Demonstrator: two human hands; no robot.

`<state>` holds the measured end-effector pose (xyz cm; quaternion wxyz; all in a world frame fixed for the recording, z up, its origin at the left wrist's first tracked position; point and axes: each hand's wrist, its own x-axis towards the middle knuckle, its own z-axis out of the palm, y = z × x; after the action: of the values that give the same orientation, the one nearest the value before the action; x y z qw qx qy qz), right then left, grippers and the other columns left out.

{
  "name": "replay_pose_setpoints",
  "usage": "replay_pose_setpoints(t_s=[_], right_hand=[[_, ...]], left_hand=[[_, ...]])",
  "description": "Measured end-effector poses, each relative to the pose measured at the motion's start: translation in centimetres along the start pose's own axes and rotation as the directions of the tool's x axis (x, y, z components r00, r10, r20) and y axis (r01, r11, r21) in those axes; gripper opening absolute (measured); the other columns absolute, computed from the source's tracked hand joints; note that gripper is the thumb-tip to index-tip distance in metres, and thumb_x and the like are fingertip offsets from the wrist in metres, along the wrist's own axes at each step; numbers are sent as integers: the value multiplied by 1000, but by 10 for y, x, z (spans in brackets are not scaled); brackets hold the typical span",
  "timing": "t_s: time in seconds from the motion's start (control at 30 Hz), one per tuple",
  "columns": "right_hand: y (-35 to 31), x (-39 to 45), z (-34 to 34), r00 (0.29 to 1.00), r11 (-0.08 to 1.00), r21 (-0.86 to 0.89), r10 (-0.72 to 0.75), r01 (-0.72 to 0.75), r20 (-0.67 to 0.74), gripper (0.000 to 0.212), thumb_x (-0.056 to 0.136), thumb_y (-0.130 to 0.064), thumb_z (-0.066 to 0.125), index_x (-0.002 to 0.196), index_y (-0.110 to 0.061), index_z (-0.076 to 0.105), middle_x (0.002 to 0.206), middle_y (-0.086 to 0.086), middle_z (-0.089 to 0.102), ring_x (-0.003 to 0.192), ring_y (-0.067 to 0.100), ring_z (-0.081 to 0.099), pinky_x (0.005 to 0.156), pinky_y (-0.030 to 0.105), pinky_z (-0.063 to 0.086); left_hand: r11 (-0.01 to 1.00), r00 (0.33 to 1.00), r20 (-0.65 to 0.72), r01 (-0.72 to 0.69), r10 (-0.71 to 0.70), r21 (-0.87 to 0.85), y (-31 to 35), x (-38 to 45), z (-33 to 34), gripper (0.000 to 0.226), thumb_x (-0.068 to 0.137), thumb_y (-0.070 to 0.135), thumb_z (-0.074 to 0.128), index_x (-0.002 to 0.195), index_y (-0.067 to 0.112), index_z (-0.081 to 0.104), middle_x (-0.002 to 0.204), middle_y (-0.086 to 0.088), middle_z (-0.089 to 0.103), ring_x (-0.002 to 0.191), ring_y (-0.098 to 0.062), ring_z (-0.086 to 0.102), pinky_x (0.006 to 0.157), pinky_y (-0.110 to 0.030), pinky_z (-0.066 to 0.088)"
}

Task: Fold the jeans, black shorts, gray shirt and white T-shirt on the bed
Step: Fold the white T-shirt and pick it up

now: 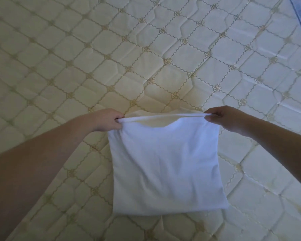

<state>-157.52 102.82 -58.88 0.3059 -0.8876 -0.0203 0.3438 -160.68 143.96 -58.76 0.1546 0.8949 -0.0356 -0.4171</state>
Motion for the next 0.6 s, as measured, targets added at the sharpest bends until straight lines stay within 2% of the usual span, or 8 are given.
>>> replay_pose_setpoints(t_s=[0.13, 0.23, 0.3, 0.4, 0.47, 0.5, 0.53, 0.6], right_hand=[[7, 31, 1, 999, 997, -69, 18, -21, -47, 21, 94, -32, 61, 107, -20, 71, 93, 12, 69, 60, 12, 52, 55, 23, 37], [8, 48, 8, 994, 992, -120, 13, -27, -112, 18, 93, -31, 62, 105, -21, 71, 91, 3, 66, 70, 14, 54, 58, 22, 37], [9, 56, 12, 987, 990, -139, 9, -31, -161, 19, 93, -31, 61, 107, -23, 71, 94, -2, 64, 81, 17, 54, 65, 26, 36], [11, 60, 18, 978, 992, -124, 12, -38, -206, 18, 94, -31, 60, 107, -25, 71, 95, -3, 66, 83, 18, 55, 70, 26, 37], [13, 62, 23, 980, 983, -181, -9, -28, -201, 19, 95, -29, 58, 109, -22, 69, 104, 2, 68, 93, 23, 58, 74, 28, 38], [14, 62, 25, 981, 977, -213, -21, -21, -191, 21, 96, -26, 57, 112, -19, 68, 110, 5, 68, 101, 26, 58, 78, 29, 39], [14, 64, 27, 984, 972, -233, -25, -18, -179, 24, 96, -25, 56, 116, -17, 67, 116, 7, 66, 108, 28, 57, 83, 30, 40], [14, 66, 29, 990, 969, -245, -5, -29, -139, 31, 95, -29, 59, 122, -15, 62, 123, 10, 61, 115, 30, 54, 88, 32, 39]], left_hand=[[1000, 993, -114, 30, -30, 2, 0, 26, 0, 7, 83, 17, 59, 85, 10, 60, 78, -2, 56, 80, -24, 54, 60, -31, 34], [999, 984, -173, 51, -50, 6, 1, 42, 9, 4, 82, 16, 61, 80, 14, 58, 76, 0, 53, 79, -23, 52, 57, -30, 31], [996, 971, -223, 85, -85, -10, 0, 49, 18, 13, 83, 16, 60, 72, 19, 52, 73, 2, 51, 77, -23, 51, 55, -30, 29], [990, 946, -293, 130, -138, -47, 0, 53, 28, 21, 83, 17, 56, 66, 20, 45, 71, 2, 49, 74, -24, 51, 52, -28, 28], [992, 933, -340, 122, -121, -18, 0, 55, 31, 11, 84, 17, 56, 73, 14, 54, 82, -4, 52, 84, -27, 51, 59, -30, 35], [993, 926, -363, 116, -104, 10, -1, 56, 33, 8, 85, 17, 56, 82, 11, 60, 92, -7, 52, 92, -28, 49, 68, -33, 40], [991, 923, -369, 129, -110, 28, -1, 56, 34, 12, 86, 18, 56, 90, 9, 63, 101, -10, 51, 100, -30, 47, 77, -35, 42], [987, 928, -344, 161, -145, 19, 2, 58, 34, 15, 90, 19, 53, 96, 7, 61, 109, -14, 50, 109, -33, 46, 85, -38, 42]])
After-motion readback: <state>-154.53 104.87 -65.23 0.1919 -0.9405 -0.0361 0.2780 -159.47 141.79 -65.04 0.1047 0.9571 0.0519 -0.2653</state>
